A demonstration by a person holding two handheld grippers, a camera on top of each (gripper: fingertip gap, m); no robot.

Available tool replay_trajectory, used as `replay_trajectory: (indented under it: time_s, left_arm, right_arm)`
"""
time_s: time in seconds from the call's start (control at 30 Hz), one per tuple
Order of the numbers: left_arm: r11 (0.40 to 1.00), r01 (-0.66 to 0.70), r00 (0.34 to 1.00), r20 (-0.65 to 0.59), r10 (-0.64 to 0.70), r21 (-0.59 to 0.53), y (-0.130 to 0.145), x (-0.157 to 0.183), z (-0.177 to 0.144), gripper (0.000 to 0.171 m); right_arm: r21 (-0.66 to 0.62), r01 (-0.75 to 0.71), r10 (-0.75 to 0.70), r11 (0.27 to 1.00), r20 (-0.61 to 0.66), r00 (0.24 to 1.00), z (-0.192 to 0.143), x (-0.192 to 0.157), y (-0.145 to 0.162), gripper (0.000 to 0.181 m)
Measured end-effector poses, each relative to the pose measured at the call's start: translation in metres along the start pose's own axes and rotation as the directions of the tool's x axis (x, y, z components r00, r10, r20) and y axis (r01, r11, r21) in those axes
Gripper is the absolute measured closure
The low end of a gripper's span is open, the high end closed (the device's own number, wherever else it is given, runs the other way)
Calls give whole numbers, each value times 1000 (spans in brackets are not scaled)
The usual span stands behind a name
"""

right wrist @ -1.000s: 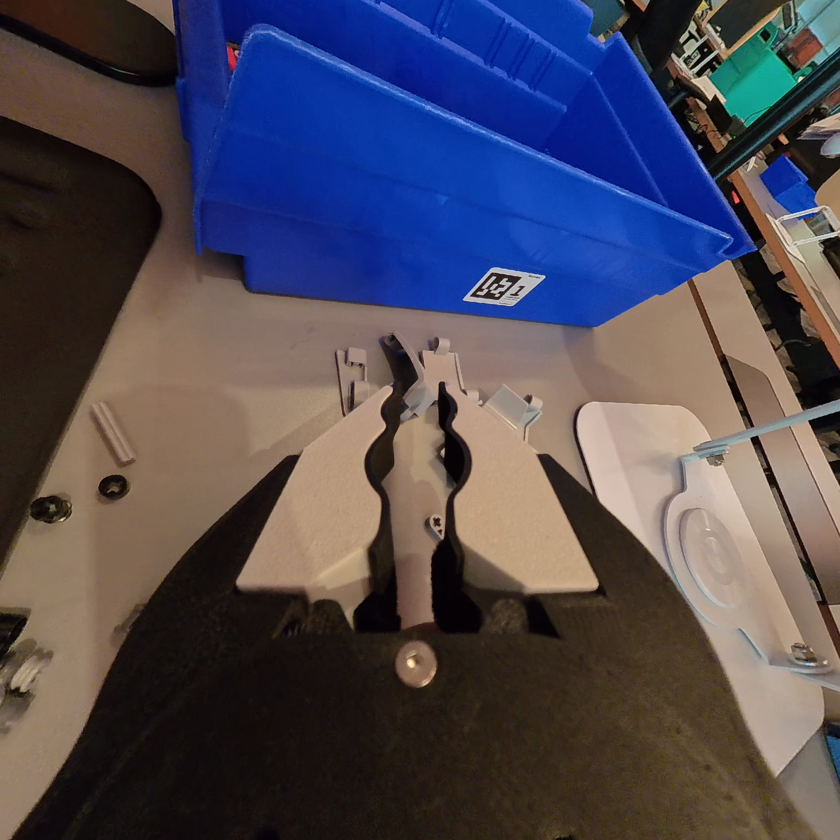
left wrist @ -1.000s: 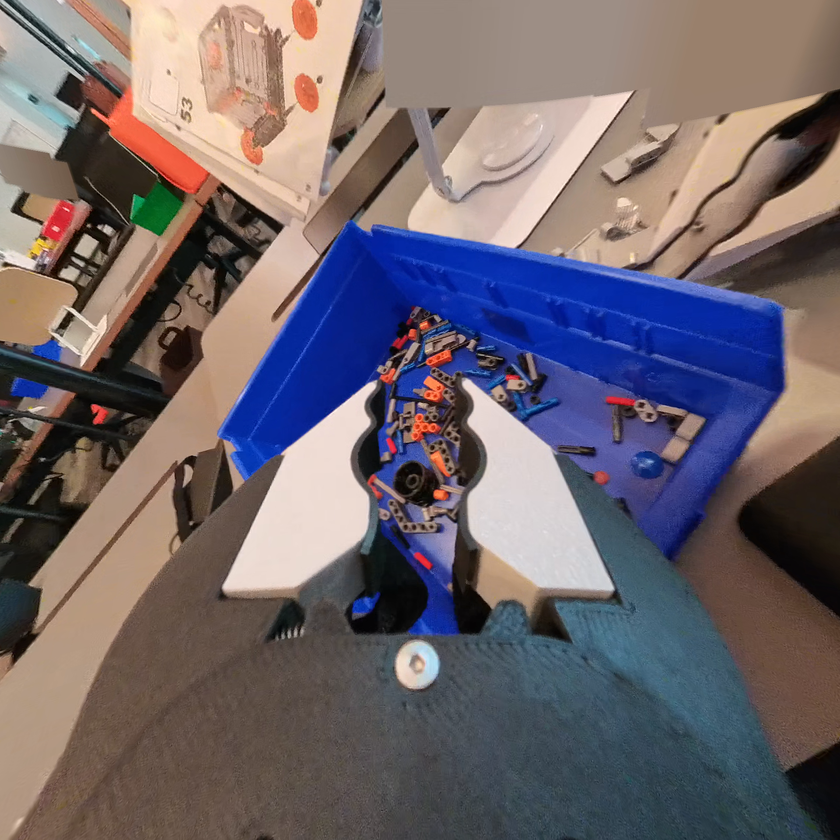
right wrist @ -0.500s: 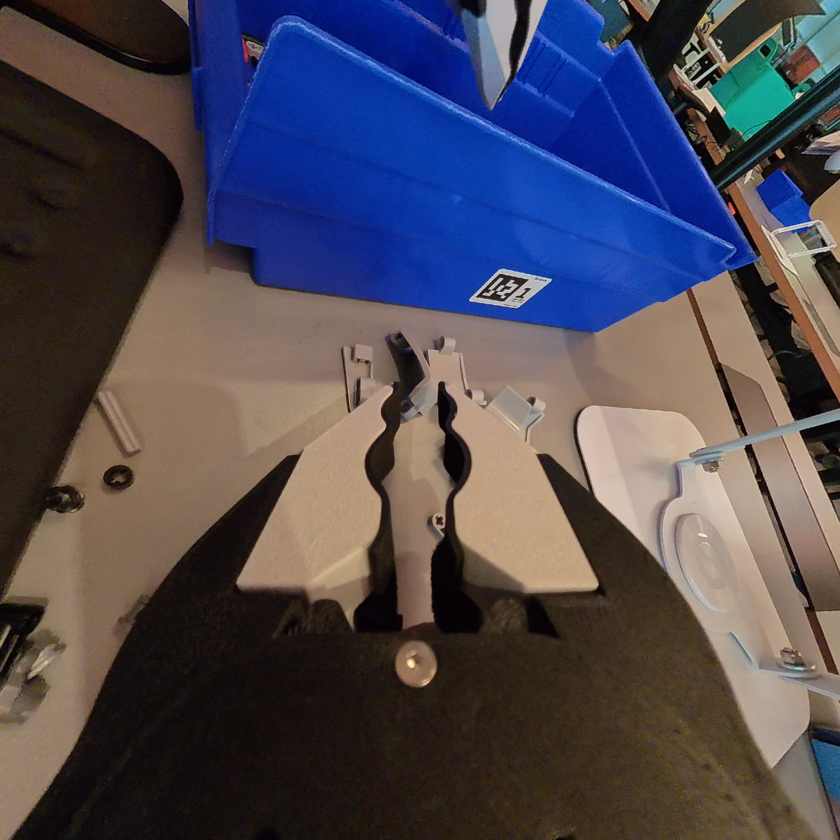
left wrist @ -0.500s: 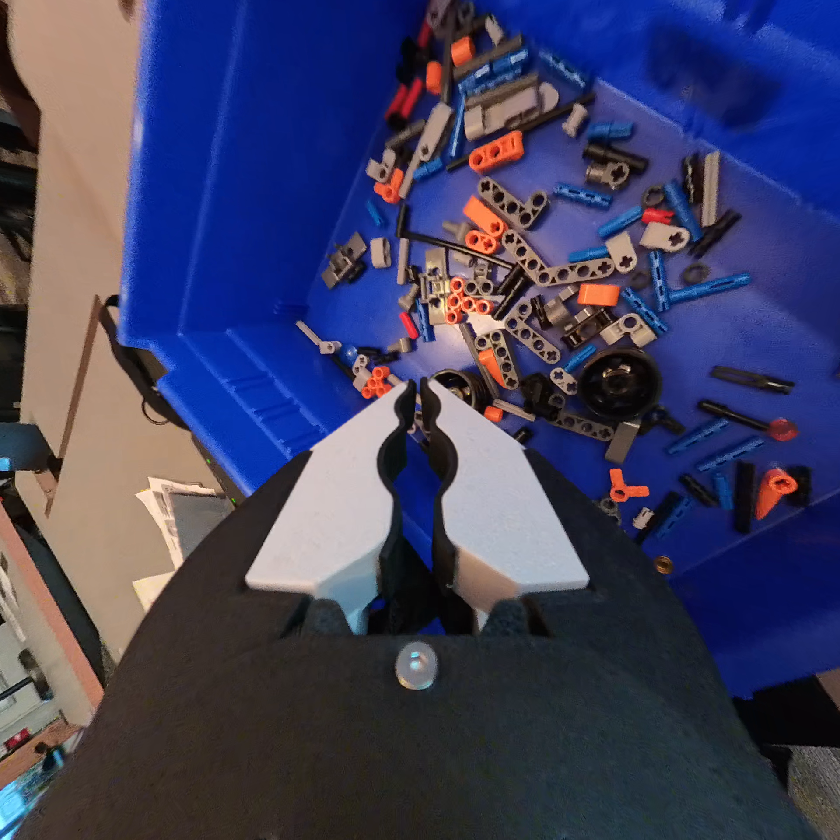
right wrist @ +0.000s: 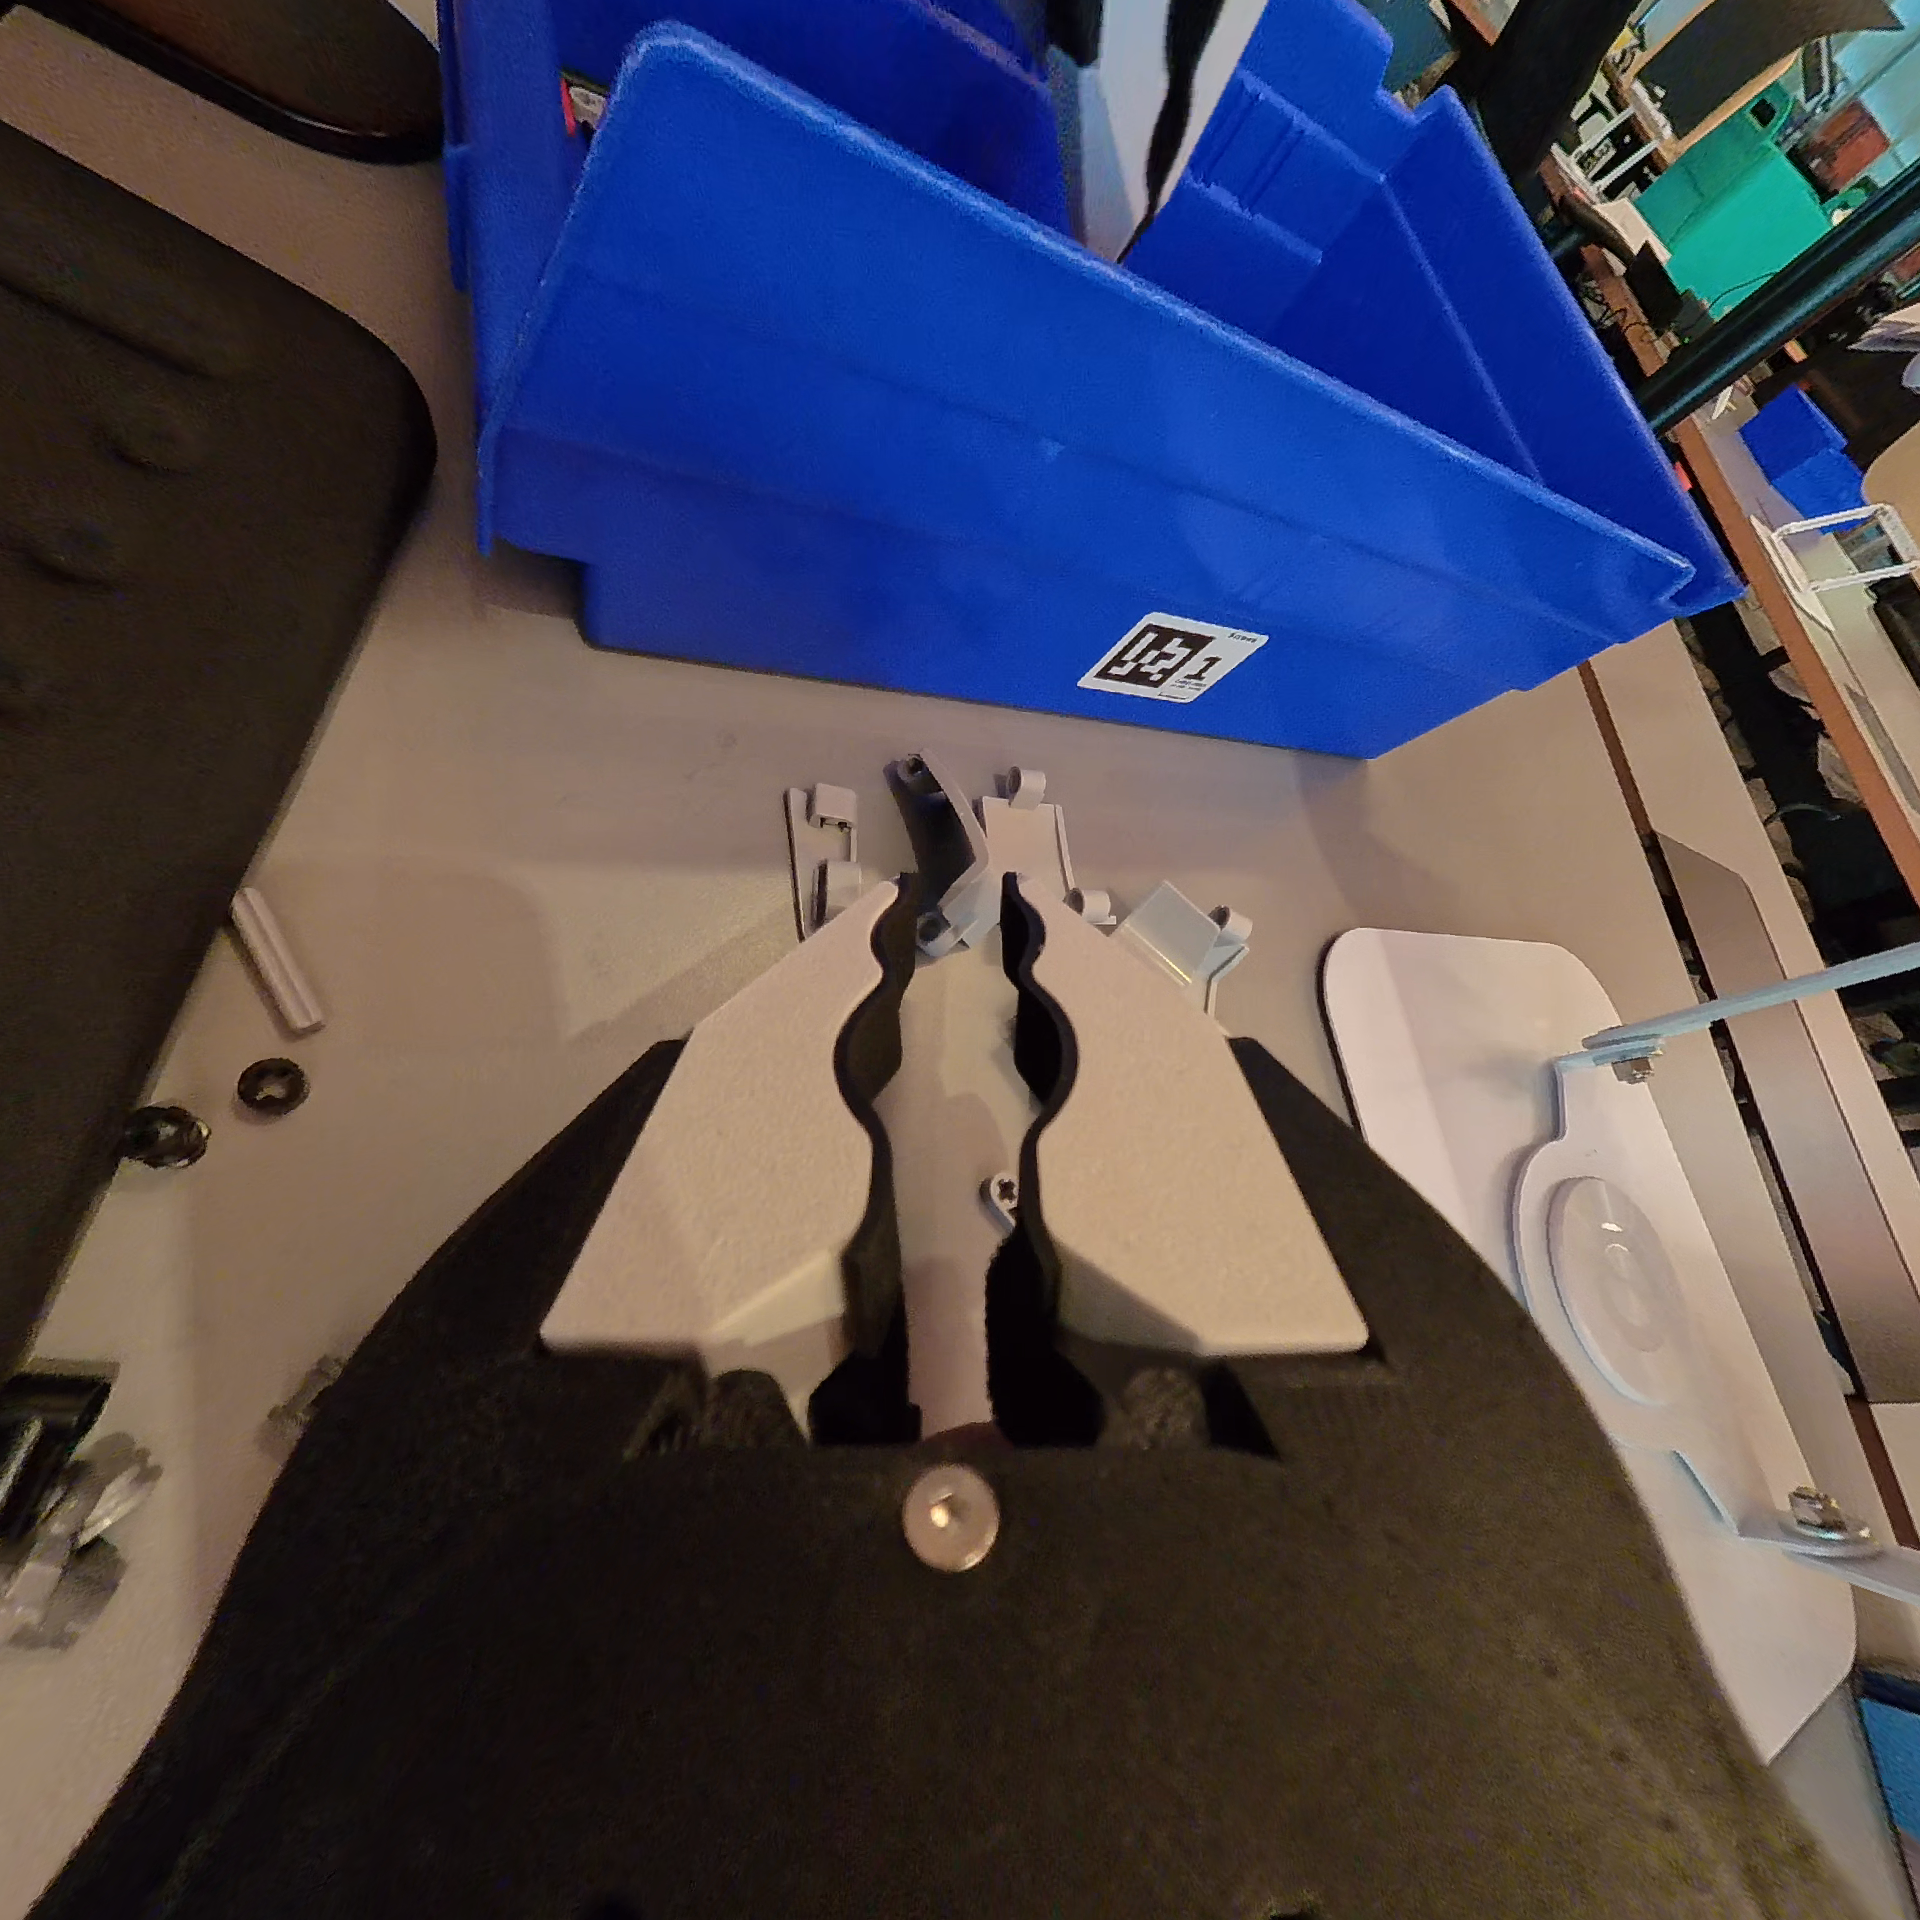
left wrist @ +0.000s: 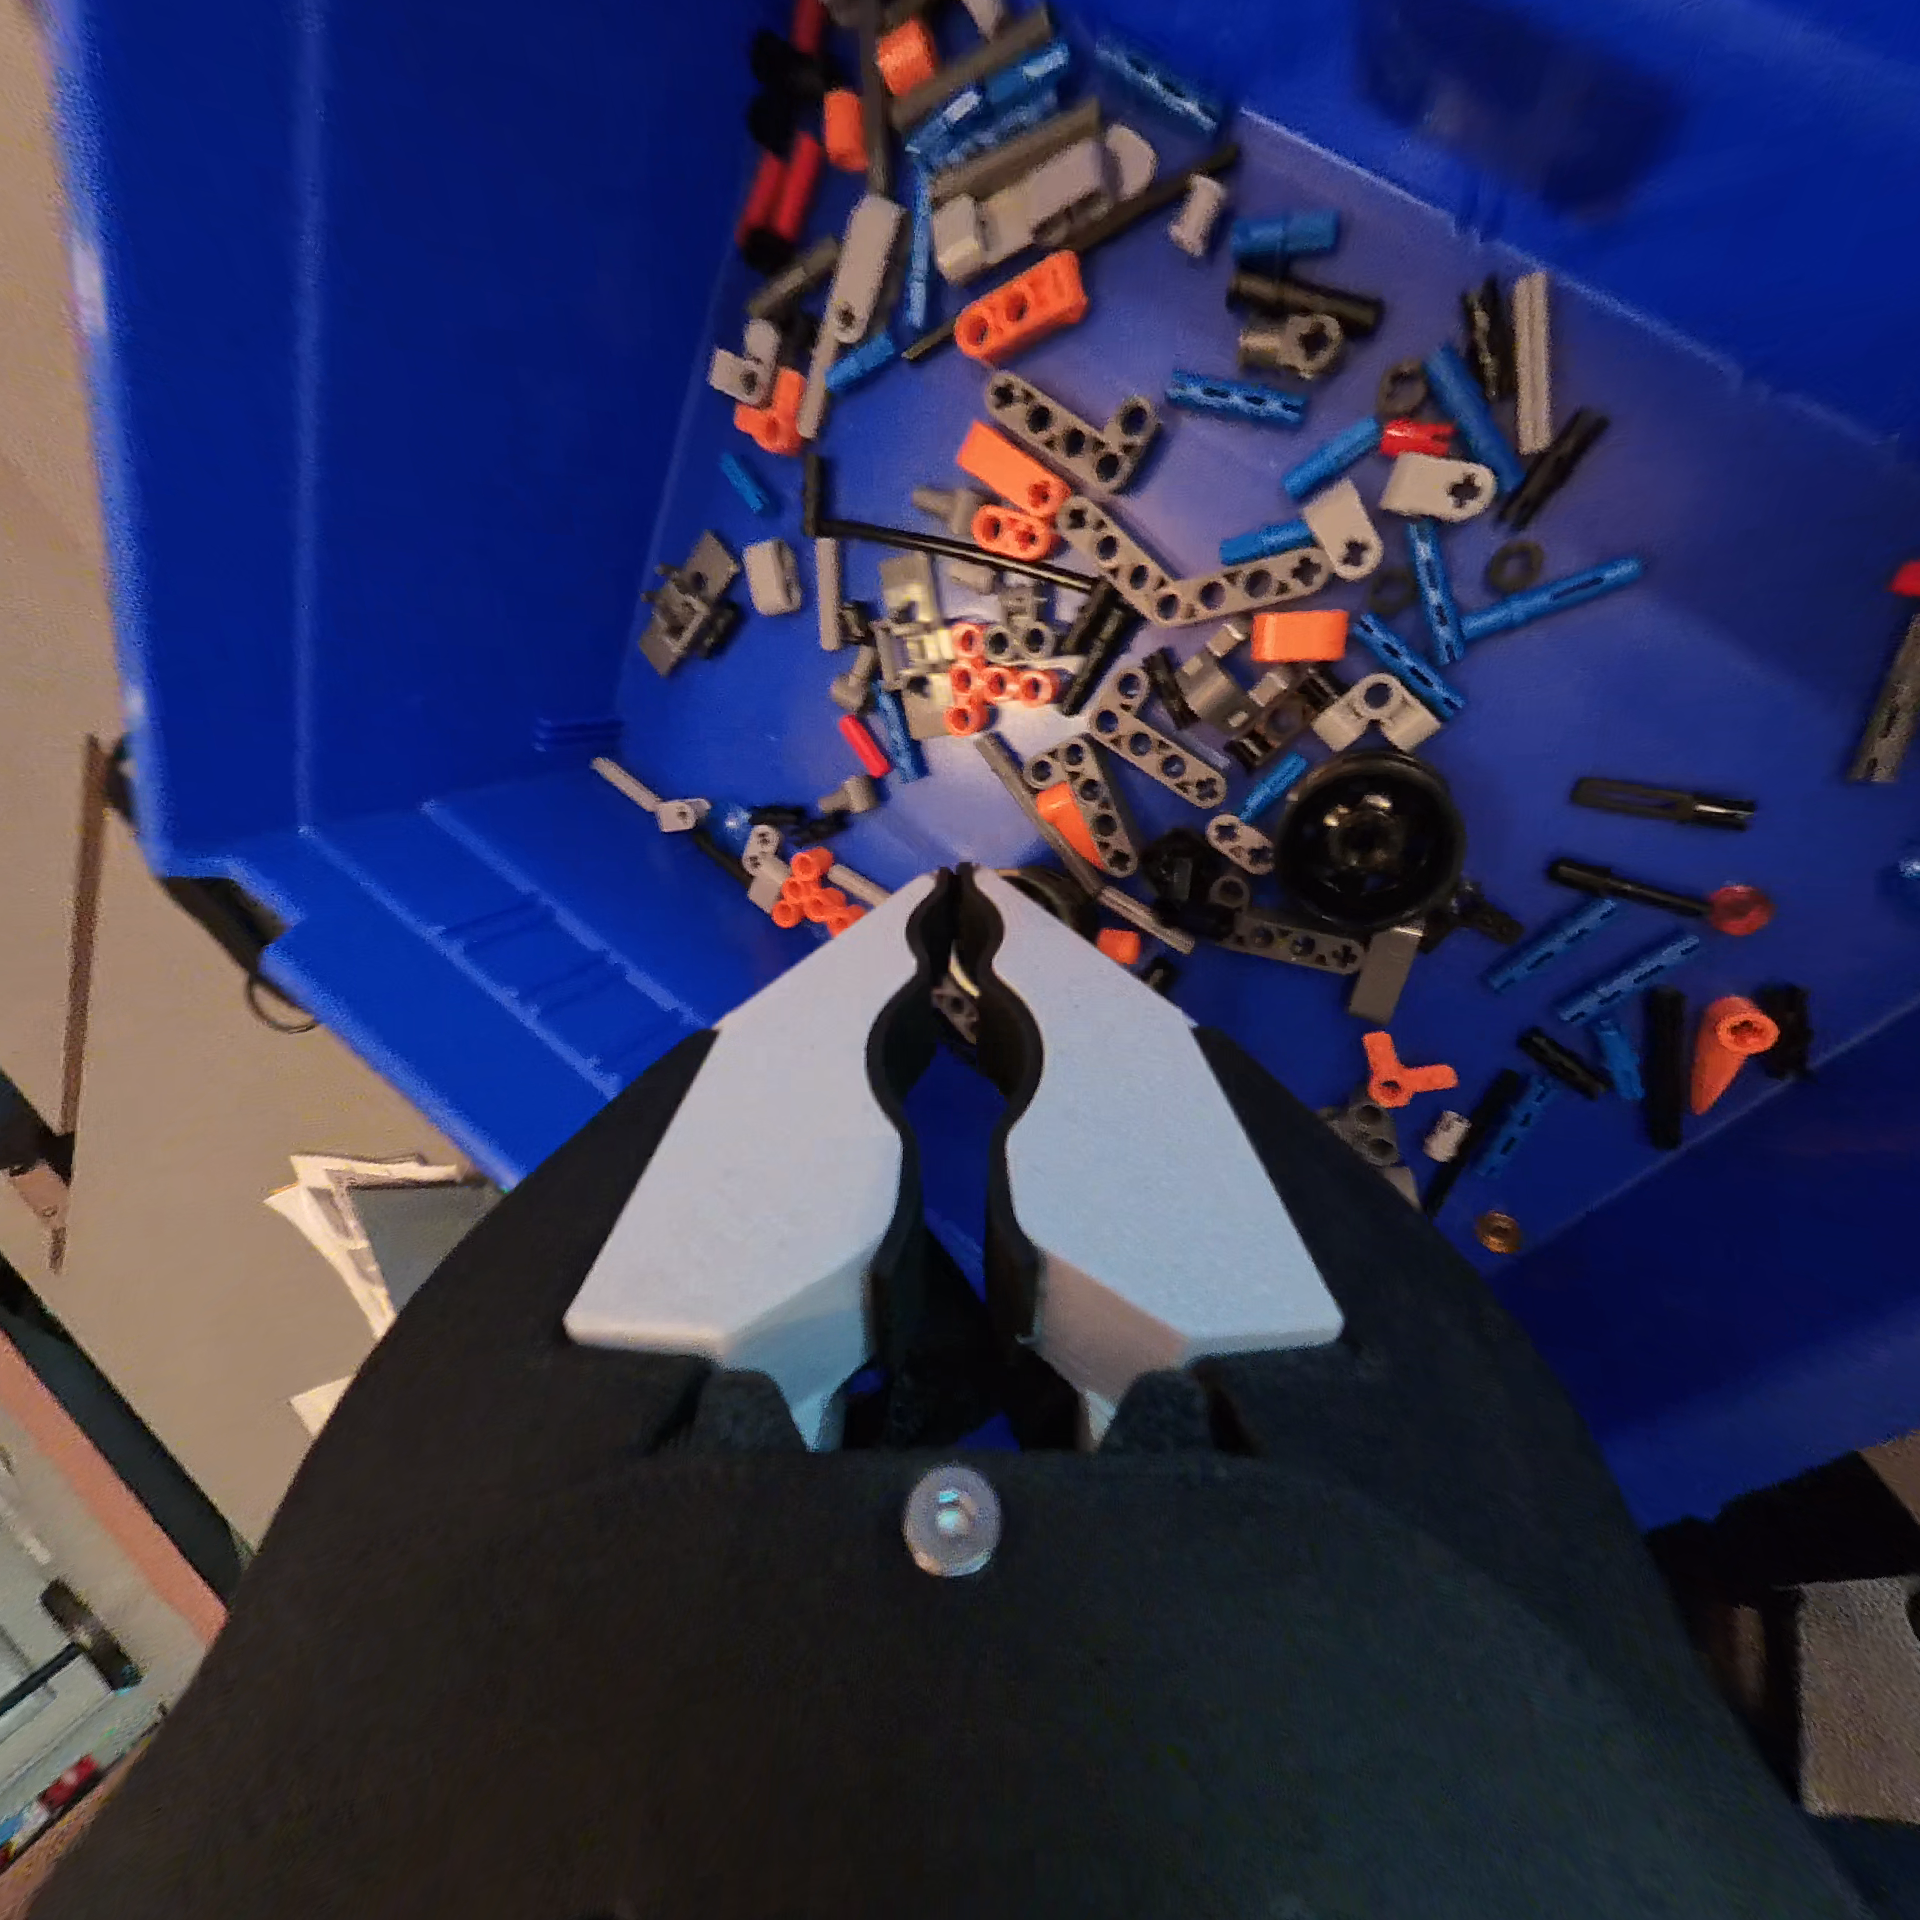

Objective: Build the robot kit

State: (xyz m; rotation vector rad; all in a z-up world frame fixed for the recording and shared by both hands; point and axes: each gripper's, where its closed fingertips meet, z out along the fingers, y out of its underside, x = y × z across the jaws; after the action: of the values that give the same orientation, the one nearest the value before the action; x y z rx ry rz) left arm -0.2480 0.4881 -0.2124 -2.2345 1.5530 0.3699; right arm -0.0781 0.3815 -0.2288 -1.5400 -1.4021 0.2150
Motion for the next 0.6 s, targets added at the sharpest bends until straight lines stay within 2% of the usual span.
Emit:
replay_trajectory:
  time_s: [0.23,0.5,0.6]
  left_arm:
    - [997,51,996,72,-55,61,-5,-21,-10,171]
    - [994,60,995,73,-67,91,0,-17,-17,171]
    - [992,63,995,70,-71,111,0,-12,-20,171]
  right_arm:
    - [0,-1,1,1000,-1,1000,0,1,0,168]
    - [-22,76,-76,997,-16,997,2,-3,0,167]
    - [-5,121,-121,993,-36,992,-4,-3,-13,165]
